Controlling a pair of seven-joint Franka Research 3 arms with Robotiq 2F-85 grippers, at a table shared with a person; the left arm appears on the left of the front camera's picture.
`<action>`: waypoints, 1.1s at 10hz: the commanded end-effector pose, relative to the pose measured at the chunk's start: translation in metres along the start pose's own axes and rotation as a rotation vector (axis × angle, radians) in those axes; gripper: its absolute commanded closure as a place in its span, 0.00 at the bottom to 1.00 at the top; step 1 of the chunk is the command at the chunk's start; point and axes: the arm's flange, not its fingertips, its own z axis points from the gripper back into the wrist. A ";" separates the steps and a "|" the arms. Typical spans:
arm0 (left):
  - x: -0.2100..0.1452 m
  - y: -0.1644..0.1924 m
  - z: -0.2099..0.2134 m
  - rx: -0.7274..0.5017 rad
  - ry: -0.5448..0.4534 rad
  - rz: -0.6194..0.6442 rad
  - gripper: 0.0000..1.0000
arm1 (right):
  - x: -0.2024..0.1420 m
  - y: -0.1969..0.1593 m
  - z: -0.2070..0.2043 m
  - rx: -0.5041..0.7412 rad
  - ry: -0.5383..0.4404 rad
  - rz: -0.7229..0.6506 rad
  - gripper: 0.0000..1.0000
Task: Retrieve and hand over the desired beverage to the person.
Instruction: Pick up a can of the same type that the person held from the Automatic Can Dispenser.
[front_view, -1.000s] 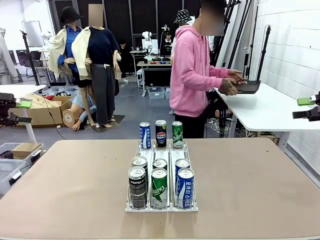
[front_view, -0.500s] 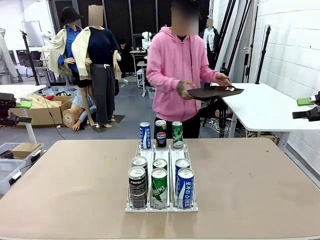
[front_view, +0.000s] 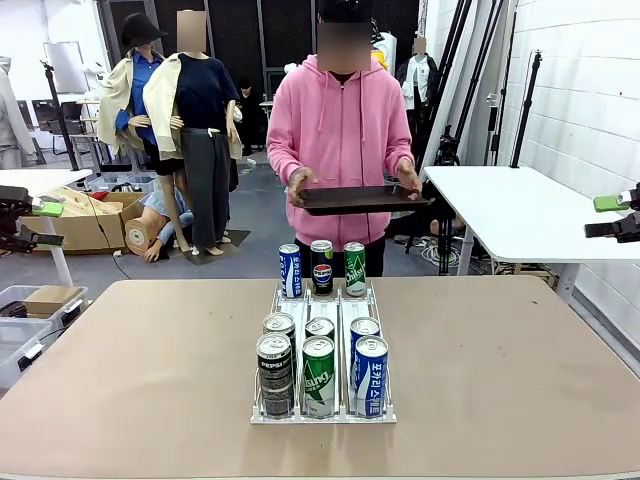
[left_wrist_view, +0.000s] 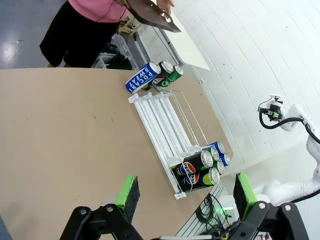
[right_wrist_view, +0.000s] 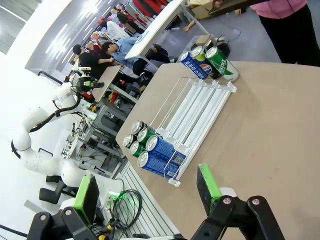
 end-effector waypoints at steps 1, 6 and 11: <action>-0.001 -0.003 0.002 -0.005 0.000 0.008 0.00 | 0.000 -0.001 0.000 0.008 -0.002 0.001 0.00; -0.001 -0.003 0.002 -0.005 0.000 0.008 0.00 | 0.000 -0.001 0.000 0.008 -0.002 0.001 0.00; -0.001 -0.003 0.002 -0.005 0.000 0.008 0.00 | 0.000 -0.001 0.000 0.008 -0.002 0.001 0.00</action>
